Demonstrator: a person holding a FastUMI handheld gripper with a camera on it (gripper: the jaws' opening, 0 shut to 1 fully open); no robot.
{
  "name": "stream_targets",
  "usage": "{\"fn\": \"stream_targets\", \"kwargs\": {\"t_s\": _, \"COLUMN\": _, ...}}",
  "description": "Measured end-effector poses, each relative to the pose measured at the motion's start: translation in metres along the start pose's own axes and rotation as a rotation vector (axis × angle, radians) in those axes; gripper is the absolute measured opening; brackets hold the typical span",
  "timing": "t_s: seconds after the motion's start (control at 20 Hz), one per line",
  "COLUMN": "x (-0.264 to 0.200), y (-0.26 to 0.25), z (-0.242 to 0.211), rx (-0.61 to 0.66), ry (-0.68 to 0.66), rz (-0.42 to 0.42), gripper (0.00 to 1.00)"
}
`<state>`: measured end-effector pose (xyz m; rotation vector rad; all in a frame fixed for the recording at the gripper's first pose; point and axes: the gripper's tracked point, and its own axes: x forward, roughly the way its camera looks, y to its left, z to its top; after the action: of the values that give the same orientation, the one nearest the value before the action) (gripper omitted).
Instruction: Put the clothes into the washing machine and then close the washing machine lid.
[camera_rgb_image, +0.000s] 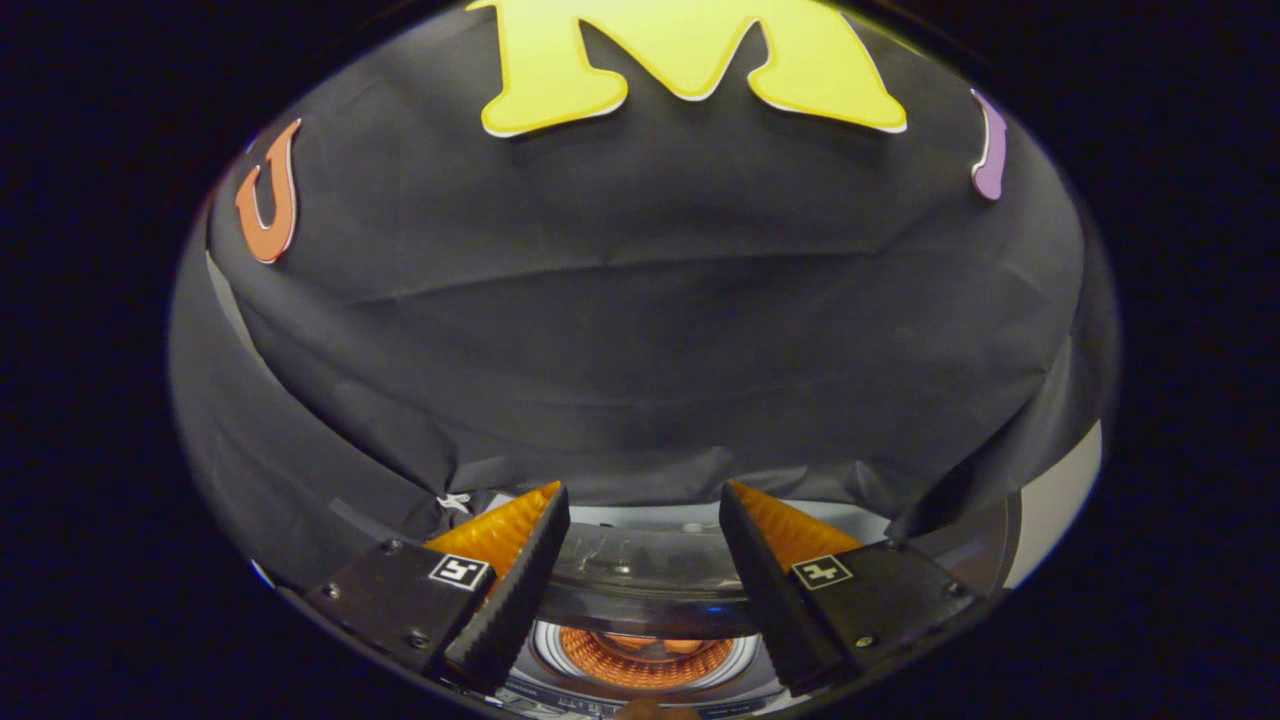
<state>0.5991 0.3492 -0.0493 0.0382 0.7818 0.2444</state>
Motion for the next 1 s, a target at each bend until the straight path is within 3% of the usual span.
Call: {"fn": "stream_targets", "kwargs": {"t_s": 1.0, "x": -0.032, "y": 0.006, "z": -0.027, "rx": -0.035, "ry": -0.162, "rz": 0.017, "gripper": 0.95}}
